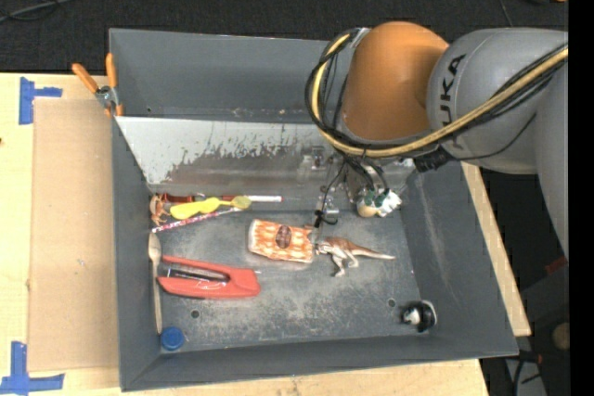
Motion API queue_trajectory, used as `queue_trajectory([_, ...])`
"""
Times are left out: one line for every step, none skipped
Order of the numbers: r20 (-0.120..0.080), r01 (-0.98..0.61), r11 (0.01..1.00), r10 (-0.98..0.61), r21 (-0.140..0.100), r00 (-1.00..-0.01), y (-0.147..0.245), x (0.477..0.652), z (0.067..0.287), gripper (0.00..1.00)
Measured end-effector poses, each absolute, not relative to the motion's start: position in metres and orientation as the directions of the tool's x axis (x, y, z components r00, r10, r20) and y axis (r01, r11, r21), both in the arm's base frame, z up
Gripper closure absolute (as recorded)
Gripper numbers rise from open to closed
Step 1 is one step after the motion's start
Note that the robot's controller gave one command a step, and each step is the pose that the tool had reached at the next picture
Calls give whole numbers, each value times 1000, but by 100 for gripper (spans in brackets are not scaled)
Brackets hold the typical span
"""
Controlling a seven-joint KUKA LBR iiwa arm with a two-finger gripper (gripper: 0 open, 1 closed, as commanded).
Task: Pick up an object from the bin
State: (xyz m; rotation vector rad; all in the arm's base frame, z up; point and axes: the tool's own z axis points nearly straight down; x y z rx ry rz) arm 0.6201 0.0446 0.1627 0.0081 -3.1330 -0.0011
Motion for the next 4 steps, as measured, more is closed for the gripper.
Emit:
queue_trajectory([1, -4, 1000, -4, 1, -1000, 44, 622, 168, 0])
queue_trajectory([1, -30, 1000, -30, 2, -1000, 59, 604, 78, 0])
queue_trajectory([1, -38, 999, -38, 2, -999, 62, 604, 43, 0])
queue_trajectory([2, 129, 992, 129, 2, -992, 74, 579, 70, 0])
